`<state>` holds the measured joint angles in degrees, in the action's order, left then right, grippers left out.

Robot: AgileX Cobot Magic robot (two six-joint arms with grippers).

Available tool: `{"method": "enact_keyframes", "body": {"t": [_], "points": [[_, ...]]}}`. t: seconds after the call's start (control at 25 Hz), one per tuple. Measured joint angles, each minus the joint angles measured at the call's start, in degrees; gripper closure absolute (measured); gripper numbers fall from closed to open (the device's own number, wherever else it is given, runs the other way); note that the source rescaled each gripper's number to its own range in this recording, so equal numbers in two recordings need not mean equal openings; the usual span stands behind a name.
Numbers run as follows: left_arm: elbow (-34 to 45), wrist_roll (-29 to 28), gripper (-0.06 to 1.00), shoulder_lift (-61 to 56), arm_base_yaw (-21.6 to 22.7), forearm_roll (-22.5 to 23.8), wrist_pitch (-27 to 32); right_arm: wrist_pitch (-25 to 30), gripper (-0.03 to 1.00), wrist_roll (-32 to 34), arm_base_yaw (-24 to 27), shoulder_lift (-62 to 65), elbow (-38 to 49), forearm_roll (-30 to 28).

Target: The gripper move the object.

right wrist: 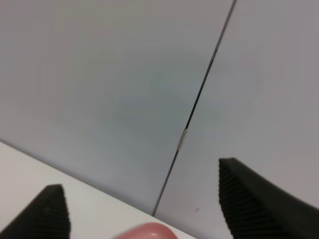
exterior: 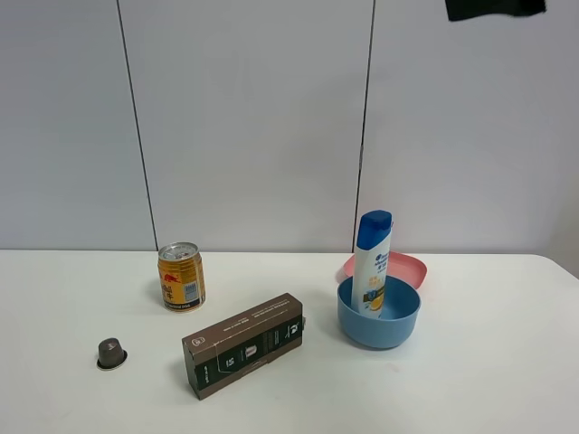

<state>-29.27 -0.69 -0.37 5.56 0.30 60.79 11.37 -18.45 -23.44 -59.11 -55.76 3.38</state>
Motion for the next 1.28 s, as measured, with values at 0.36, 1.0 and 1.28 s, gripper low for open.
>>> {"method": "enact_keyframes", "body": {"t": [0.36,1.0,1.28], "points": [[0.0,0.0,-0.06,0.0,0.0,0.0,0.0,23.2,0.46,13.1,0.0,6.1,-9.3,-15.1],[0.0,0.0,-0.06,0.0,0.0,0.0,0.0,51.3,0.2,22.6,0.0,10.6,-10.5,-26.6],[0.0,0.0,-0.06,0.0,0.0,0.0,0.0,52.0,0.2,16.1,0.0,11.9,-5.1,-9.5]]}}
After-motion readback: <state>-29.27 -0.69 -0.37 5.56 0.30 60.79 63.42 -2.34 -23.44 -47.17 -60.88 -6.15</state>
